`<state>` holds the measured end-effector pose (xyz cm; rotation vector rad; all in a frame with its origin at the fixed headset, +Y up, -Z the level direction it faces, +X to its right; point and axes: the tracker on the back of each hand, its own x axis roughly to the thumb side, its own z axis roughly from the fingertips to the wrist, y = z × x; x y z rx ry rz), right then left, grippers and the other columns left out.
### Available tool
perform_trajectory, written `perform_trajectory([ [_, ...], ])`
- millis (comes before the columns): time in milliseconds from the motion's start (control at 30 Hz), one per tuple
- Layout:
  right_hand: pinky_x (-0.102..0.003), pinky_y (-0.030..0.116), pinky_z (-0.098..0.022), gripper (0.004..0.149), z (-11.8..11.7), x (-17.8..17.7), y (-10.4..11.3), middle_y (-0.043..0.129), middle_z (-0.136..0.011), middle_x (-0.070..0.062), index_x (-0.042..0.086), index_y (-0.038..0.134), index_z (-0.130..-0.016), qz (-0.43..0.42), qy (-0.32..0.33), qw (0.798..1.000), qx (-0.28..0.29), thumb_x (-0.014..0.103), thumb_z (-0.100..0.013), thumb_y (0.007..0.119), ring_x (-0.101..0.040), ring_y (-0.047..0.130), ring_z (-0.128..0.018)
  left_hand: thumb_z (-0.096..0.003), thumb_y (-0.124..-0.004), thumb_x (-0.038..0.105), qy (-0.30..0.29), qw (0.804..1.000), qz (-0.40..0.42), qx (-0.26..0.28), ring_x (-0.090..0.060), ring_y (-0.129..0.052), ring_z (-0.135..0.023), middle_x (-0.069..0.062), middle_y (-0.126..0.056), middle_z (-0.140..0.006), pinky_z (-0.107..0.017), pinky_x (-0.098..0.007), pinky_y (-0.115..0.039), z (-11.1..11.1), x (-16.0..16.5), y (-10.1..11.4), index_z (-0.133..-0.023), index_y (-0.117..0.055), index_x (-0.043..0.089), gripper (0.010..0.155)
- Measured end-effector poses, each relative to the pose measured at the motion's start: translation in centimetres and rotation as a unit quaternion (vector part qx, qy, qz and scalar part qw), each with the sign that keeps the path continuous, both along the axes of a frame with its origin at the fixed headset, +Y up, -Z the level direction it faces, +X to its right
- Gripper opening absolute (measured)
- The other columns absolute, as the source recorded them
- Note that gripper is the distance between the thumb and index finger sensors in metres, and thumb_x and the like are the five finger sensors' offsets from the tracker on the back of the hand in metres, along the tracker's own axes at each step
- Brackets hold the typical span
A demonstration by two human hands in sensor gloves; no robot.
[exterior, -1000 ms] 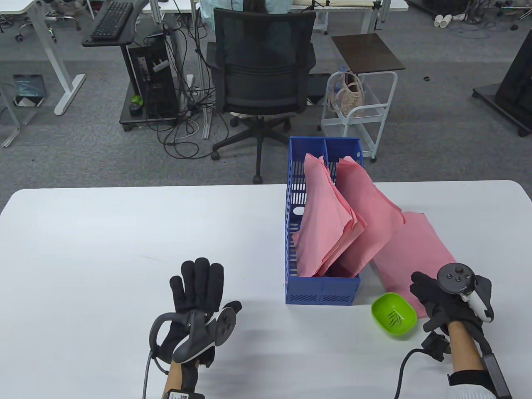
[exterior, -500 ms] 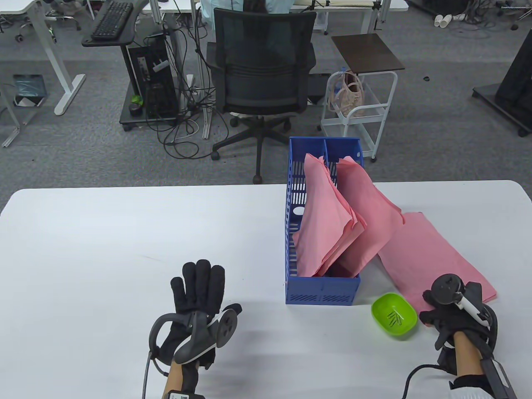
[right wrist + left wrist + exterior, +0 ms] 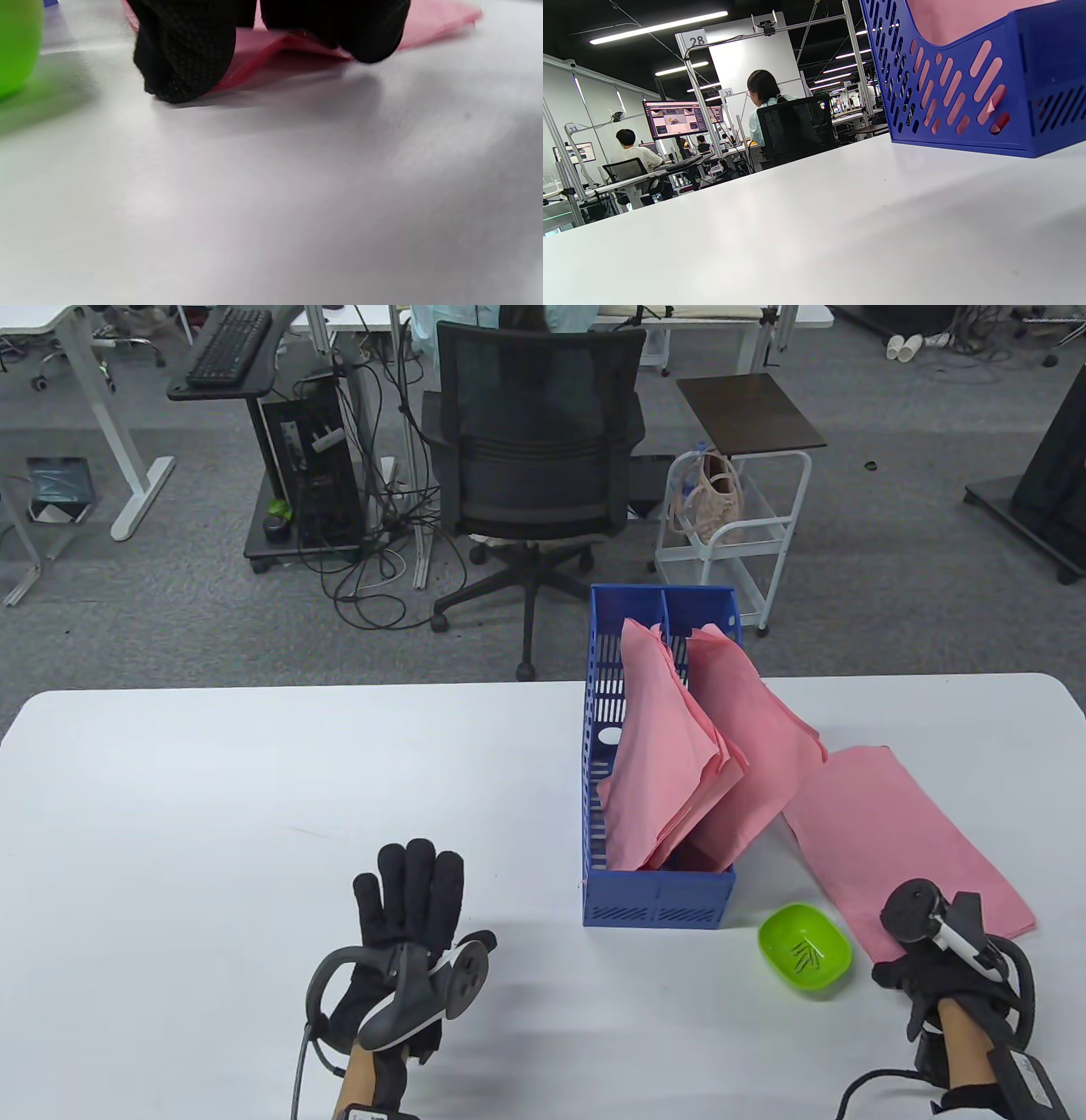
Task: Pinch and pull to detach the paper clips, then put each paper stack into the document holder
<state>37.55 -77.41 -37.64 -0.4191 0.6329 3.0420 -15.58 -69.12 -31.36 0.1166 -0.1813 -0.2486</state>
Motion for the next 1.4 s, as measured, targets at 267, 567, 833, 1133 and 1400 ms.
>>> perform_trajectory([
  [267,-0.032,0.069,-0.064,0.067,0.1,-0.2,0.2,0.055,-0.110,-0.015,0.019,0.041,-0.112,0.013,0.001,0.999,0.032,0.030,-0.056,0.076,-0.033,0.070,-0.092,-0.0527,-0.035,0.061,-0.004,1.000,-0.003,-0.001,-0.057,-0.013,-0.110,-0.028,-0.008,-0.121,-0.076,-0.071,-0.023,0.0,0.1,-0.1,-0.119,-0.008,0.008,0.089],
  [567,-0.033,0.076,-0.058,0.054,0.6,0.5,0.8,0.067,-0.106,-0.013,0.021,0.055,-0.106,-0.040,0.021,0.995,0.087,0.013,-0.056,0.075,-0.028,0.081,-0.080,-0.0526,-0.035,0.061,-0.007,1.000,-0.008,-0.001,-0.056,-0.013,-0.110,-0.028,-0.008,-0.121,-0.077,-0.070,-0.023,0.1,0.2,-0.2,-0.119,-0.008,0.008,0.089],
  [833,-0.039,0.074,-0.058,0.041,1.6,0.3,8.0,0.077,-0.101,-0.013,0.023,0.070,-0.098,0.047,0.031,0.983,0.172,0.021,-0.058,0.074,-0.033,0.085,-0.079,-0.0526,-0.035,0.061,-0.002,1.000,-0.006,0.003,-0.057,-0.014,-0.110,-0.027,-0.009,-0.121,-0.077,-0.070,-0.024,0.0,0.0,-0.1,-0.119,-0.008,0.009,0.089],
  [1133,-0.040,0.073,-0.061,0.038,4.7,1.1,19.5,0.075,-0.104,-0.013,0.023,0.071,-0.096,0.132,0.031,0.944,0.301,0.021,-0.057,0.073,-0.035,0.083,-0.084,-0.0526,-0.035,0.061,-0.005,1.000,-0.003,0.010,-0.057,-0.014,-0.110,-0.027,-0.009,-0.121,-0.077,-0.071,-0.024,0.0,0.1,0.0,-0.119,-0.009,0.009,0.089],
  [1400,-0.041,0.072,-0.063,0.038,8.1,0.0,26.5,0.072,-0.106,-0.012,0.024,0.070,-0.095,0.165,0.056,0.892,0.417,0.021,-0.057,0.072,-0.035,0.081,-0.086,-0.0525,-0.036,0.061,-0.007,1.000,-0.002,0.011,-0.057,-0.014,-0.110,-0.027,-0.009,-0.121,-0.077,-0.071,-0.024,0.0,0.1,0.0,-0.119,-0.009,0.009,0.089],
])
